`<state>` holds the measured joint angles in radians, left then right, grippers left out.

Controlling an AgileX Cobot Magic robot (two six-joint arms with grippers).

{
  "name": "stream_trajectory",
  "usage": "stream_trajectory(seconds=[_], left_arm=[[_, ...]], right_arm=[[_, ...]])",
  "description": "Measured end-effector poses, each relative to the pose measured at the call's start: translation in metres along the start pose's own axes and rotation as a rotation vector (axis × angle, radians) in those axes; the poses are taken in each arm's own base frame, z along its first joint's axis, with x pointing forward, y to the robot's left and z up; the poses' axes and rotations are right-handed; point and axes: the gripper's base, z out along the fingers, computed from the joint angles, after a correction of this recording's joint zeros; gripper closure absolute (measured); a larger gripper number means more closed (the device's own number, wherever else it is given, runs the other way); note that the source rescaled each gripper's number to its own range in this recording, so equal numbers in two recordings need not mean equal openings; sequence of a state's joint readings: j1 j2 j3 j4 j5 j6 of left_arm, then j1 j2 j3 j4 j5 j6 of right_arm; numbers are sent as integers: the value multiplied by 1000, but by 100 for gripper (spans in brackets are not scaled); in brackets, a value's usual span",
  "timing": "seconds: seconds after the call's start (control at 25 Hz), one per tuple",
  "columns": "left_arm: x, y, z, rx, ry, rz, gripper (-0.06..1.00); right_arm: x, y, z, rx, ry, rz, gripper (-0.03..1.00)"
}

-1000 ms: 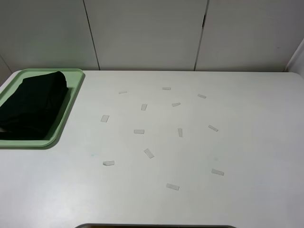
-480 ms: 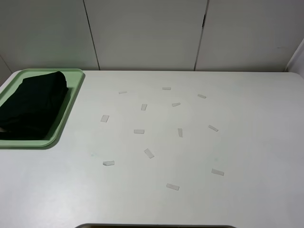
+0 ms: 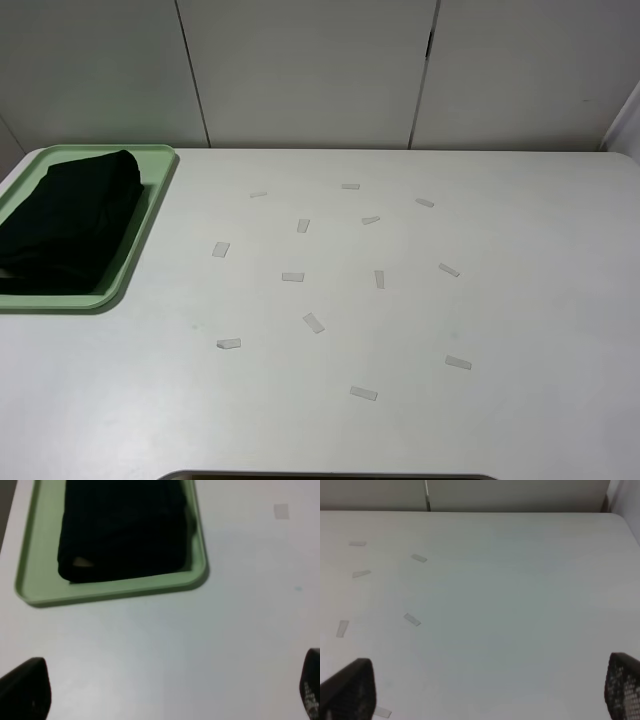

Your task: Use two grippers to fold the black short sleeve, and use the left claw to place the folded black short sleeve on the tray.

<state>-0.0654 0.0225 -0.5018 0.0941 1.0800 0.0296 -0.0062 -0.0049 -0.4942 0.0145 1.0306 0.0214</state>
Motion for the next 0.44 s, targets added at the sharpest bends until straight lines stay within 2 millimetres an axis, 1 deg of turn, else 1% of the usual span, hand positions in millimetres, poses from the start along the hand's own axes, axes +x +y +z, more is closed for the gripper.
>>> stream_trajectory(seconds=[0.2,0.44], left_arm=[[-1,-5,0,59,-11,-4,-6],[-1,-6,2,65,-17,-5,-6]], right_arm=[[0,0,0,0,0,0,-3],[0,0,0,0,0,0,-3]])
